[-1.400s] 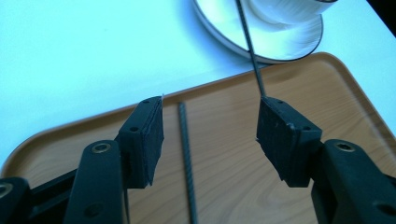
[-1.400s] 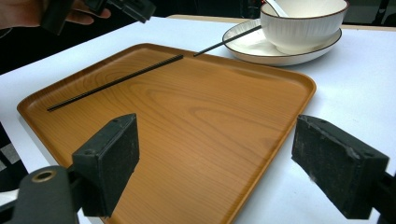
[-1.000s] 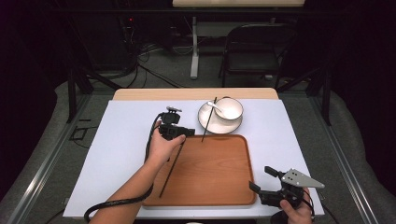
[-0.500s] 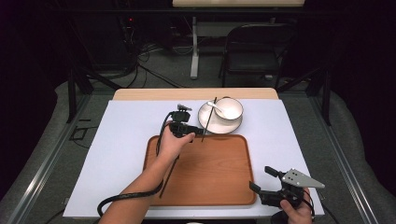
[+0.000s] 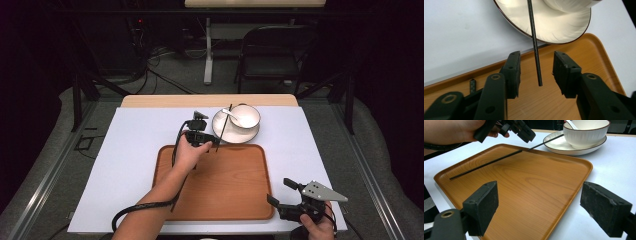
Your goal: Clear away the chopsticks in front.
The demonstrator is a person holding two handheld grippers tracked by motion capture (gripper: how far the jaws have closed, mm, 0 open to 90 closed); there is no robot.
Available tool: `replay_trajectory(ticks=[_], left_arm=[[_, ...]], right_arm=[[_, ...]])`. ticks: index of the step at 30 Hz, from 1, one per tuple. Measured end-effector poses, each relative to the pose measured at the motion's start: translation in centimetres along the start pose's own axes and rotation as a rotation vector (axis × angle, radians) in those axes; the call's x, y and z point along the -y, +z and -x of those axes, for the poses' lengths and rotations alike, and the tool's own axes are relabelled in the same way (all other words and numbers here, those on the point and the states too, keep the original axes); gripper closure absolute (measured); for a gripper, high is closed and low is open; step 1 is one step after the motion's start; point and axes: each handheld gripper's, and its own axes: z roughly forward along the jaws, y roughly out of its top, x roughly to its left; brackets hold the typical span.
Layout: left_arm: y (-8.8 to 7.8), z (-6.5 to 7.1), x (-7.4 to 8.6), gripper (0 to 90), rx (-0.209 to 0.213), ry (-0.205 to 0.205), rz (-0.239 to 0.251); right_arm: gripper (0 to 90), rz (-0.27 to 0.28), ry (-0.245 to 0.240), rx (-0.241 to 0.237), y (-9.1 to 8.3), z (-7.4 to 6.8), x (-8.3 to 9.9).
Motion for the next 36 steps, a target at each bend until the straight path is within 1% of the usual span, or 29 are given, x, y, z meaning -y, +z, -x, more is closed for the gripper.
replay_trajectory(ticks=[4, 9, 13, 16, 19, 22, 23, 25, 26, 27, 29, 31, 32, 33, 36], left_arm=[[0.5, 0.2, 0.0, 63.2, 0.003, -0.007, -0.015], [1.4, 0.5, -0.2, 66.5, -0.006, -0.011, -0.040], [2.2, 0.5, -0.3, 68.6, -0.007, -0.026, -0.061], [2.6, 0.6, -0.3, 70.0, -0.016, -0.037, -0.070], [2.9, 0.5, -0.4, 71.4, -0.009, -0.051, -0.086], [3.1, 0.5, -0.4, 73.5, -0.014, -0.057, -0.101], [3.1, 0.5, -0.4, 73.9, -0.020, -0.064, -0.100], [3.2, 0.4, -0.5, 76.3, -0.021, -0.078, -0.115], [3.2, 0.4, -0.5, 76.6, -0.036, -0.079, -0.115], [3.2, 0.4, -0.5, 79.0, -0.043, -0.076, -0.119], [3.2, 0.4, -0.5, 82.4, -0.036, -0.091, -0.124], [3.2, 0.3, -0.5, 85.7, -0.046, -0.090, -0.125], [3.2, 0.3, -0.5, 85.8, -0.044, -0.102, -0.121], [3.2, 0.2, -0.5, 86.0, -0.051, -0.106, -0.115], [3.0, 0.0, -0.5, 86.2, -0.056, -0.116, -0.108]], right_arm=[[14.5, 0.002, -0.002, 0.000, 0.0, 0.0, 0.0], [14.5, 0.002, -0.003, -0.001, 0.0, 0.0, 0.0], [14.5, 0.005, -0.003, -0.001, 0.0, 0.0, 0.0], [14.5, 0.007, -0.007, -0.001, 0.0, 0.0, 0.0], [14.4, 0.006, 0.001, 0.000, -0.1, 0.0, 0.0], [14.5, 0.003, 0.000, 0.000, -0.1, 0.0, 0.0], [14.5, 0.004, -0.004, 0.001, -0.1, 0.0, 0.0], [14.5, 0.004, -0.002, 0.000, -0.1, 0.0, 0.0], [14.5, 0.004, 0.000, 0.000, -0.1, 0.0, 0.0], [14.5, 0.004, 0.001, 0.000, -0.1, 0.0, 0.0], [14.5, 0.005, 0.001, 0.000, -0.1, 0.0, 0.0], [14.5, 0.006, -0.005, 0.000, -0.1, 0.0, 0.0], [14.5, 0.005, 0.002, 0.000, -0.1, 0.0, 0.0], [14.5, 0.007, -0.002, 0.000, -0.1, 0.0, 0.0], [14.5, 0.006, -0.003, 0.001, -0.1, 0.0, 0.0]])
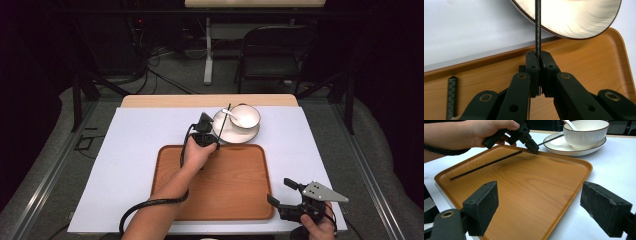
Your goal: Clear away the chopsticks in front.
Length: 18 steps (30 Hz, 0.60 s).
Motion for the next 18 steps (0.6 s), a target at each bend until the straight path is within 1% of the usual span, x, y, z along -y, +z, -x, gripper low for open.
replay_trajectory(ticks=[3, 5, 7, 9, 10, 13, 14, 16, 18], left_arm=[[-0.2, -0.3, 0.1, 86.4, -0.014, -0.008, 0.020], [-0.5, -0.5, 0.1, 86.5, -0.015, -0.011, 0.021], [-0.8, -0.8, 0.2, 86.5, -0.014, -0.021, 0.032], [-1.4, -1.2, 0.2, 86.6, -0.017, -0.019, 0.038], [-1.7, -1.4, 0.2, 86.6, -0.016, -0.025, 0.045], [-3.0, -2.0, 0.4, 86.6, -0.018, -0.024, 0.067], [-3.5, -2.1, 0.5, 86.6, -0.020, -0.028, 0.081], [-4.6, -2.7, 0.7, 86.6, -0.021, -0.025, 0.094], [-5.9, -3.2, 1.0, 86.6, -0.024, -0.024, 0.118]], right_arm=[[14.5, -0.001, 0.002, -0.001, 0.0, 0.0, 0.0], [14.5, -0.001, 0.000, -0.001, 0.0, 0.0, 0.0], [14.5, -0.001, -0.001, -0.001, 0.0, 0.0, 0.0], [14.5, -0.002, 0.002, -0.001, 0.0, 0.0, 0.0], [14.5, -0.001, 0.002, -0.001, 0.0, 0.0, 0.0], [14.5, -0.002, 0.002, -0.001, 0.0, 0.0, 0.0], [14.5, -0.001, 0.000, -0.001, 0.0, 0.0, 0.0], [14.5, -0.003, -0.001, -0.001, 0.0, 0.0, 0.0], [14.5, -0.003, 0.004, 0.000, 0.0, 0.0, 0.0]])
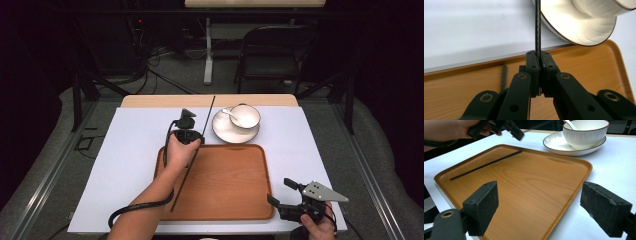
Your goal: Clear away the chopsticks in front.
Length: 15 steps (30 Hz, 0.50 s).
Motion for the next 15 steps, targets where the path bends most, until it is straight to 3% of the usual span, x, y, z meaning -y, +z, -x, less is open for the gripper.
replay_trajectory(ticks=[7, 12, 15], left_arm=[[-4.0, -2.4, 0.7, 86.5, -0.019, -0.011, 0.050], [-6.6, -3.6, 1.2, 86.5, -0.043, 0.005, 0.072], [-8.1, -4.4, 1.7, 86.5, -0.034, 0.001, 0.085]], right_arm=[[14.5, 0.000, -0.001, 0.000, 0.0, 0.0, 0.0], [14.4, -0.004, 0.003, 0.001, 0.1, 0.1, 0.0], [14.4, -0.001, 0.005, 0.002, 0.1, 0.1, 0.0]])
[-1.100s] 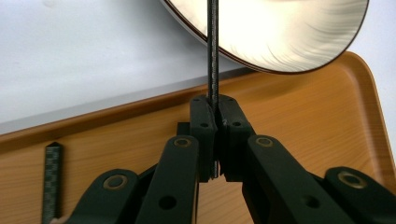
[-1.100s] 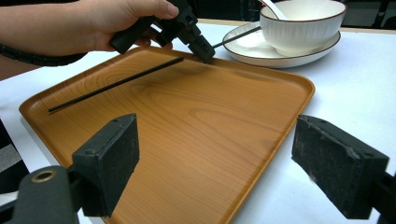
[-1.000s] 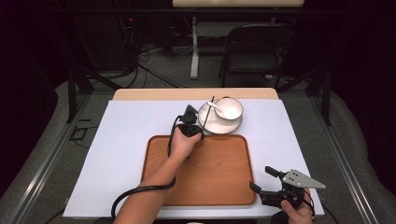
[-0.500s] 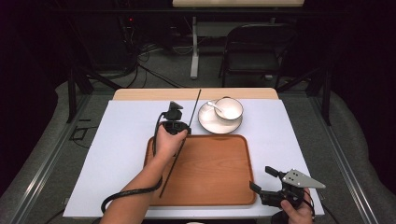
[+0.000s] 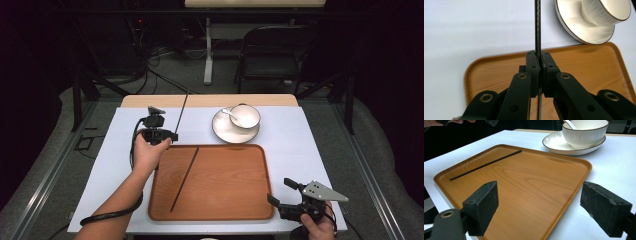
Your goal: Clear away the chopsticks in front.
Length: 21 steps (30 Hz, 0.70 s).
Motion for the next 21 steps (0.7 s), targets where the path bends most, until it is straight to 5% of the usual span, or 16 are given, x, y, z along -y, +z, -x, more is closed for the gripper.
replay_trajectory(ticks=[13, 21], left_arm=[[-4.9, -1.3, 7.4, 86.5, 0.051, 0.038, -0.001], [-4.3, -1.0, 12.6, 86.5, 0.040, 0.058, -0.065]], right_arm=[[14.5, 0.002, -0.001, -0.012, 0.4, 0.1, -0.1], [14.5, -0.001, 0.003, -0.012, 0.4, -0.1, -0.2]])
